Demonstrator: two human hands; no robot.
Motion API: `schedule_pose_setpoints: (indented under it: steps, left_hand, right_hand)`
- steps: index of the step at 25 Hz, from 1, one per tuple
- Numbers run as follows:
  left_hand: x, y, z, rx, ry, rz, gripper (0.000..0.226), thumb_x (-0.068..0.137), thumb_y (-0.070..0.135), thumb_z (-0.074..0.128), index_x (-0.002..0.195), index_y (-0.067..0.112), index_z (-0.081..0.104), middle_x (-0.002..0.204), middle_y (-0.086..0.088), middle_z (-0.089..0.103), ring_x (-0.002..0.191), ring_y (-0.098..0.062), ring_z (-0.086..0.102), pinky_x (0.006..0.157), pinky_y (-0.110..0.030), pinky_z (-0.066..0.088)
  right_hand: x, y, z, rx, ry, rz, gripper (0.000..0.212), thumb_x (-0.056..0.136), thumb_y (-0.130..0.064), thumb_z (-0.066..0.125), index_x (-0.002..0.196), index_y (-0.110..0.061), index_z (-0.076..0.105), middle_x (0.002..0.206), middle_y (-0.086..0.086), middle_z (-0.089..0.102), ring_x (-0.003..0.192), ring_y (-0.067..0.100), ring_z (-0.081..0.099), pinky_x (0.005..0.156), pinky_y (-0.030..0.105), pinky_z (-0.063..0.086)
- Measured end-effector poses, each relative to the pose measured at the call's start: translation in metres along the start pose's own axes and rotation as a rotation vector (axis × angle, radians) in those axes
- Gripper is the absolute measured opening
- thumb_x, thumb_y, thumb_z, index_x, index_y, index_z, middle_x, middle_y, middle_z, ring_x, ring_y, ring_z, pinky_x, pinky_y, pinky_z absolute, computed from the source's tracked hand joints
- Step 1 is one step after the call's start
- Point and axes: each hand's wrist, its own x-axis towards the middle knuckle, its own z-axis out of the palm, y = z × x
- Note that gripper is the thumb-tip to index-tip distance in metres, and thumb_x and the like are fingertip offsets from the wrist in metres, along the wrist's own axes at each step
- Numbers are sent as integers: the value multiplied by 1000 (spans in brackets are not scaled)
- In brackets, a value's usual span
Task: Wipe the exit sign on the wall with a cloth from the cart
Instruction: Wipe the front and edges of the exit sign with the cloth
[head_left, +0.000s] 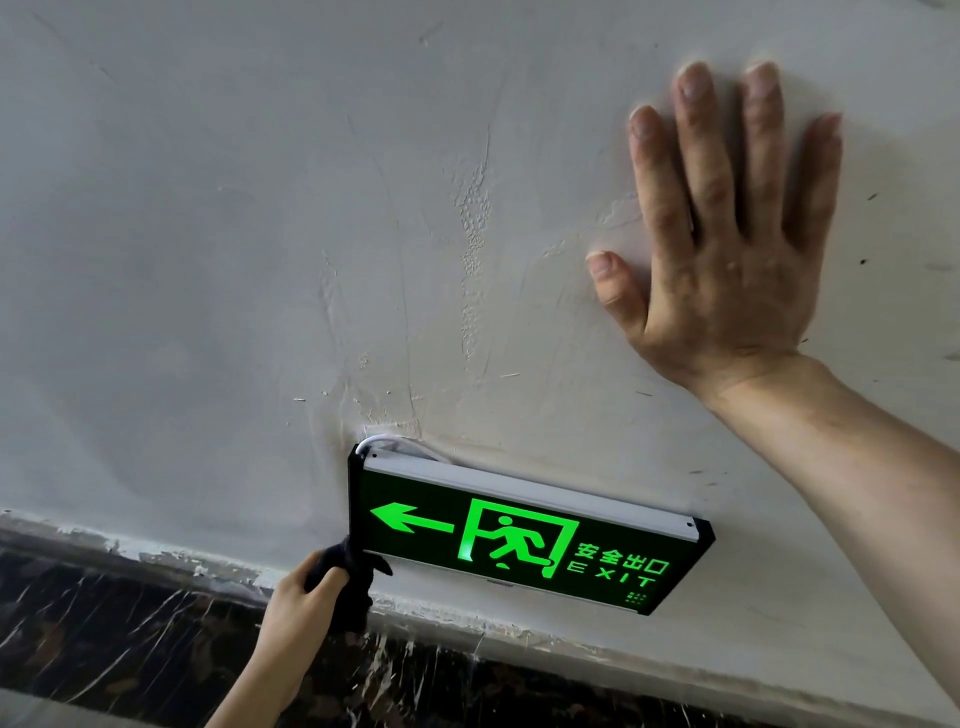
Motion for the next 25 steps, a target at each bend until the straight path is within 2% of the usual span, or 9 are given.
schedule_pose_setpoints:
  steps: [4,5,7,9,14,16,21,23,25]
  left_hand:
    - [-3,-15,13,1,-13,-129,21,87,10,58,98,21,73,83,-7,74,78,-29,70,68,-45,60]
    - [-3,-17,11,-114,45,-195,18,89,12,57,99,19,72,90,-11,71,82,-31,67,67,-46,59]
    - [1,-12,6,-529,101,-357,16,92,20,54,102,15,66,100,-17,66,90,-34,64,68,-45,56]
    - [-1,-1,5,-893,21,-426,24,95,27,50,114,14,59,109,-18,64,99,-34,62,75,-47,53]
    - [-24,12,53,-1202,-34,-498,32,97,22,42,124,12,54,119,-21,62,112,-36,58,82,-48,51]
    - [-36,12,76,-1192,-85,-540,31,95,17,42,122,9,54,117,-24,62,108,-38,60,79,-49,52]
    - [-56,10,120,-943,-246,-640,30,92,4,44,122,5,52,115,-33,61,99,-46,63,68,-53,57]
    - [-63,3,115,-793,-186,-612,32,92,2,47,123,5,54,113,-30,61,96,-44,62,64,-51,56]
    - [-67,0,96,-697,-6,-429,31,91,4,53,122,3,56,103,-22,65,87,-37,65,65,-46,55]
  right_hand:
    - [1,2,0,7,-12,6,69,93,-55,34,151,-16,27,153,11,34,140,38,24,114,57,11]
    - [1,1,-1,6,-8,7,69,93,-55,35,150,-16,28,153,11,35,140,38,25,114,57,11]
    - [0,-1,-1,6,2,8,69,93,-54,35,150,-16,28,152,11,36,140,38,25,114,58,12]
    - [1,-1,0,11,-4,12,69,93,-54,36,151,-17,28,153,10,36,140,37,25,114,58,13]
    - [0,1,-2,26,-10,18,69,94,-54,36,151,-17,27,153,11,35,140,37,24,114,58,12]
    - [0,1,-2,29,-16,17,68,94,-54,36,151,-17,27,153,11,36,140,37,25,114,59,12]
    - [2,1,-3,41,-25,23,68,94,-53,37,150,-17,29,153,11,37,140,37,25,113,59,13]
    - [2,2,-4,55,-33,31,67,94,-53,37,150,-17,29,153,10,37,141,36,24,113,59,13]
    - [1,0,-5,60,-30,36,67,94,-53,37,150,-17,29,153,10,37,141,36,25,113,59,14]
